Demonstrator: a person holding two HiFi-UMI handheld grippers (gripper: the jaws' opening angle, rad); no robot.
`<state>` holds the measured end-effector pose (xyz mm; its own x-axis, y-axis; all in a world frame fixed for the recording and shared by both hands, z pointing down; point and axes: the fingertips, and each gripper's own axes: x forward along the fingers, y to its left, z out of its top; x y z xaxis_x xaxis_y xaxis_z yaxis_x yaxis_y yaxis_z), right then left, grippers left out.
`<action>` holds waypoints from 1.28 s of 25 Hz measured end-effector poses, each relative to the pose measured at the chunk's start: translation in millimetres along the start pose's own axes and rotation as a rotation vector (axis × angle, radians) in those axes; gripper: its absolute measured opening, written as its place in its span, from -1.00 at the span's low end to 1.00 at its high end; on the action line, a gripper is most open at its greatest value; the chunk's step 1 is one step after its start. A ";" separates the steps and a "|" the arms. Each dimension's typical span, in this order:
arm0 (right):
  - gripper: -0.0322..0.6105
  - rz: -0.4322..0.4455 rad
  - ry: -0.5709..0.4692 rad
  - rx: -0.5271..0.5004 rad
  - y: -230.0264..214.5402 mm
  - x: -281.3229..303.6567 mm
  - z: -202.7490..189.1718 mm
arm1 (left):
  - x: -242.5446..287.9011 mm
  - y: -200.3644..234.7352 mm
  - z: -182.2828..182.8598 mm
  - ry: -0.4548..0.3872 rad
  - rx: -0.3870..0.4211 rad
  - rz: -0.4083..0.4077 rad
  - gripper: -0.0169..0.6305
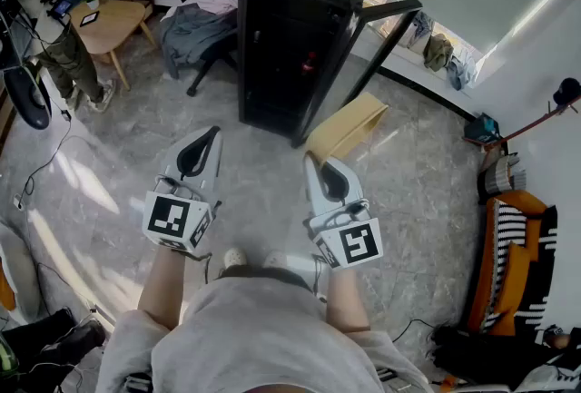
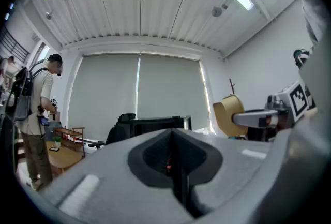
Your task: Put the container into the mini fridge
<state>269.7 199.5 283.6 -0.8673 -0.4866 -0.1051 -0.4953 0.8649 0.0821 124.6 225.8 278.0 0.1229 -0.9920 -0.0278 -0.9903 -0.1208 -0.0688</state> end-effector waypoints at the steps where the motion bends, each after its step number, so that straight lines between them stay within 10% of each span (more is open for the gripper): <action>1: -0.89 -0.002 -0.002 -0.001 1.4 1.6 0.3 | -0.5 1.7 -0.4 0.000 0.000 -0.002 -0.94; 32: -0.89 -0.009 -0.020 0.013 42.5 66.2 -5.1 | 4.2 63.2 0.1 -0.061 -0.001 -0.080 -0.94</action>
<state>191.0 203.4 285.2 -0.8617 -0.4915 -0.1258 -0.5018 0.8623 0.0682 62.5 214.0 273.4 0.2054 -0.9751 -0.0834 -0.9772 -0.1997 -0.0720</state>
